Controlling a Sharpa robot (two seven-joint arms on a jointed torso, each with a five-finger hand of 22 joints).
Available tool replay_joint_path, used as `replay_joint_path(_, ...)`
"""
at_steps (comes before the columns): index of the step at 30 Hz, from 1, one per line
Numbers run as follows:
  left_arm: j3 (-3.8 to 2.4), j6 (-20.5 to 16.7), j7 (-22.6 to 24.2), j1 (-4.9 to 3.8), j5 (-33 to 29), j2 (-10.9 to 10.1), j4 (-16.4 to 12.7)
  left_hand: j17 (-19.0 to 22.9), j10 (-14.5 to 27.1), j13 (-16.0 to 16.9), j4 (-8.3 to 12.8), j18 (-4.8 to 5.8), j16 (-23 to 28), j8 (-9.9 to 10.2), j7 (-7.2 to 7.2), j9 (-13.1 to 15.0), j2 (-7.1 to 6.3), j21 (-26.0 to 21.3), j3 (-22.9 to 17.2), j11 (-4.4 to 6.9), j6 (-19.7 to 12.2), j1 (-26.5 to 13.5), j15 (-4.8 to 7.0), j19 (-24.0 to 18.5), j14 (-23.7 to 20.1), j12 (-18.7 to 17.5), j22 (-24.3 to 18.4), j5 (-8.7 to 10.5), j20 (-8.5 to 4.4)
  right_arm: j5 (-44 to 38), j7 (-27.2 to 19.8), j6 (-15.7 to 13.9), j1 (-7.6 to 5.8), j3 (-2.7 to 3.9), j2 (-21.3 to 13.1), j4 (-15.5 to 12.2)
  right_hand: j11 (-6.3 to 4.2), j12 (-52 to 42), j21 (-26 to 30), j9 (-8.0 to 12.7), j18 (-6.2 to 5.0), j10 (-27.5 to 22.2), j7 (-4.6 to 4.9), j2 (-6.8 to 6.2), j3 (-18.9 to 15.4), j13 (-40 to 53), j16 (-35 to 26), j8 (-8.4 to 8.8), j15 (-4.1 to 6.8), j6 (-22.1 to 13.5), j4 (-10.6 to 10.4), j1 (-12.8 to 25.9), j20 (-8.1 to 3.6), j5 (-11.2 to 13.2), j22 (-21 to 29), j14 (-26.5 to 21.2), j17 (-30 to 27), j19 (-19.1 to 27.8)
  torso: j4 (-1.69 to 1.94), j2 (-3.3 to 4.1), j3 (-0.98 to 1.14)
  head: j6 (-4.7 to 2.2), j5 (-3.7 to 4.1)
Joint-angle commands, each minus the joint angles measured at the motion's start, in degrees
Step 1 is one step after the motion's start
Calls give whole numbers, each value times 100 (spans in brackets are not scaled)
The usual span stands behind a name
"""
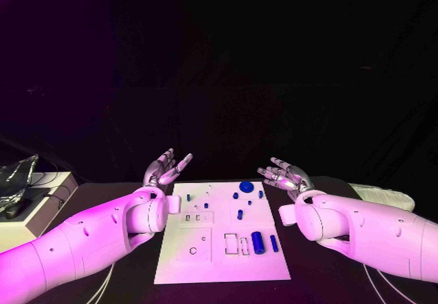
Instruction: Assemble the parts on the task board
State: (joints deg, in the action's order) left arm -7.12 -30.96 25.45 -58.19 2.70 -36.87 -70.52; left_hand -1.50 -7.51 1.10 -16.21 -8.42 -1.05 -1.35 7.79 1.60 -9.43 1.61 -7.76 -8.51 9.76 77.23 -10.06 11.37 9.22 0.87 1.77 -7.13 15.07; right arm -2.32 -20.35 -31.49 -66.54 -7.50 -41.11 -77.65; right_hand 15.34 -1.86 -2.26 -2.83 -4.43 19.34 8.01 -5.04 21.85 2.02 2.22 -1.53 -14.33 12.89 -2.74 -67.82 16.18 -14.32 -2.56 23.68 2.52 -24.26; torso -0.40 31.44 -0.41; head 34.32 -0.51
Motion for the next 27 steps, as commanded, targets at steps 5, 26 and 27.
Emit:
replay_joint_path(5, -110, 1066, -249, 32, 357, 147, 338, -13, -39, 16, -87, -71, -45, -36, 425, 14, -30, 41, -3, -121, 95, 287, -79, 35, 39, 36, 17, -43, 83, -364, 555, 1040, -102, -101, 68, 203, 31, -56, -97, -48, -162, 327, 928, 3, 149, 33, 70, -78, -16, 273, 95, -384, 41, -63, -47, 331, 44, -276, -2, 0, 0, 1, -1)
replay_joint_path(26, -197, 1614, -289, 33, 969, -968, -724, -1180, -5738, 322, -27, -223, -1624, -1424, 413, 818, 215, 1842, -932, 12, 4351, 477, 420, 4438, 5256, 679, 586, 45, -272, -5430, 297, 809, -355, -43, 142, 938, -785, -221, -2425, -619, -584, 4659, 364, -275, 502, 160, 1484, -1044, 1138, 4198, 586, -878, -777, 99, -1146, 5064, 864, -3725, 68, 290, -31, 162, 52)
replay_joint_path(27, -223, 1663, -306, 34, 997, -1055, -856, -1405, -5894, 328, -24, -216, -1872, -1446, 373, 857, 166, 2031, -1047, 77, 4425, 430, 528, 4695, 5577, 647, 665, 31, -401, -5716, 366, 845, -382, -40, 159, 954, -851, -196, -2736, -610, -605, 4768, 319, -297, 479, 166, 1695, -1029, 1237, 4260, 576, -876, -869, 116, -1329, 5460, 1015, -3926, 89, 332, -35, 146, 74)
